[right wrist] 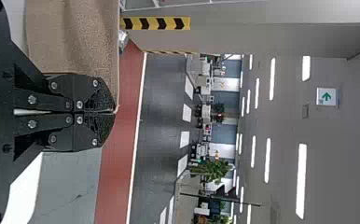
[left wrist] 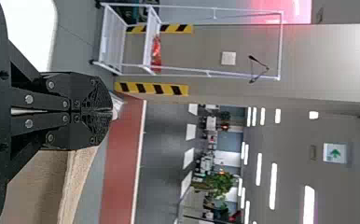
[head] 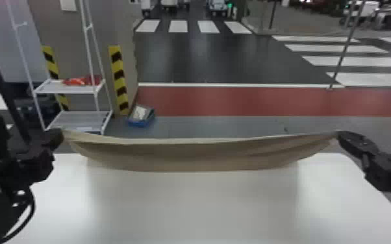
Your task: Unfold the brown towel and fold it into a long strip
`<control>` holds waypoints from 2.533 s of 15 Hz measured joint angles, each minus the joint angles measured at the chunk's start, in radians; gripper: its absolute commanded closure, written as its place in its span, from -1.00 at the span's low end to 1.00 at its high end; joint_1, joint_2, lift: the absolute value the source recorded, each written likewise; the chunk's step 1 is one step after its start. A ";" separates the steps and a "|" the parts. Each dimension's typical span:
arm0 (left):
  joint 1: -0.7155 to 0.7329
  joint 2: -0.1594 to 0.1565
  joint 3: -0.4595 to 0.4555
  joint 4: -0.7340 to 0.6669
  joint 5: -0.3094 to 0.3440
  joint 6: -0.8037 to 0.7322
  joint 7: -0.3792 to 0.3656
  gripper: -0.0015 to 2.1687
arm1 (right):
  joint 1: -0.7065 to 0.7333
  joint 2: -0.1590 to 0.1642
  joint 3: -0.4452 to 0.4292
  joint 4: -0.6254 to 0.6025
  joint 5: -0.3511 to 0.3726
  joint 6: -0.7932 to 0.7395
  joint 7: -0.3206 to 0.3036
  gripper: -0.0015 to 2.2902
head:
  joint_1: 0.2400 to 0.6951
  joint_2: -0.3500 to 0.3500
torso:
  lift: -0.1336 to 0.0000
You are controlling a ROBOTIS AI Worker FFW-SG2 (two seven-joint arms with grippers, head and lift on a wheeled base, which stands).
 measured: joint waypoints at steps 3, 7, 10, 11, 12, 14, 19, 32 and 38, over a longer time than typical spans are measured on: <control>0.184 -0.016 0.012 -0.092 -0.045 0.008 0.008 0.16 | 0.163 0.006 -0.044 -0.061 -0.014 -0.110 0.015 0.40 | 0.86 -0.11 | -0.87; 0.338 -0.049 -0.003 -0.133 -0.084 0.010 0.008 0.16 | 0.309 0.059 -0.083 -0.076 -0.011 -0.228 0.096 0.40 | 1.00 -0.13 | -0.87; 0.418 -0.058 -0.037 -0.143 -0.144 0.010 0.033 0.09 | 0.369 0.098 -0.097 -0.029 0.016 -0.316 0.119 0.40 | 1.00 -0.19 | -0.87; 0.434 -0.060 -0.045 -0.136 -0.158 0.010 0.032 0.07 | 0.374 0.104 -0.101 -0.004 0.020 -0.337 0.125 0.40 | 1.00 -0.21 | -0.87; 0.450 -0.061 -0.051 -0.124 -0.166 0.009 0.025 0.04 | 0.378 0.110 -0.106 0.020 0.021 -0.357 0.131 0.40 | 1.00 -0.26 | -0.87; 0.476 -0.061 -0.048 -0.107 -0.179 0.003 0.020 -0.32 | 0.381 0.119 -0.114 0.058 0.021 -0.393 0.135 0.40 | 1.00 -0.28 | -0.87; 0.543 -0.042 0.020 -0.078 -0.240 -0.208 -0.067 -0.83 | 0.370 0.123 -0.108 0.096 0.025 -0.423 0.135 0.40 | 1.00 -0.18 | -0.87; 0.617 0.077 0.082 0.178 -0.278 -0.805 -0.479 -0.69 | 0.378 0.146 -0.122 0.104 0.007 -0.419 0.146 0.40 | 1.00 -0.25 | -0.87; 0.534 0.099 0.011 0.275 -0.352 -0.806 -0.521 -0.61 | 0.378 0.152 -0.123 0.103 0.018 -0.406 0.146 0.40 | 1.00 -0.34 | -0.87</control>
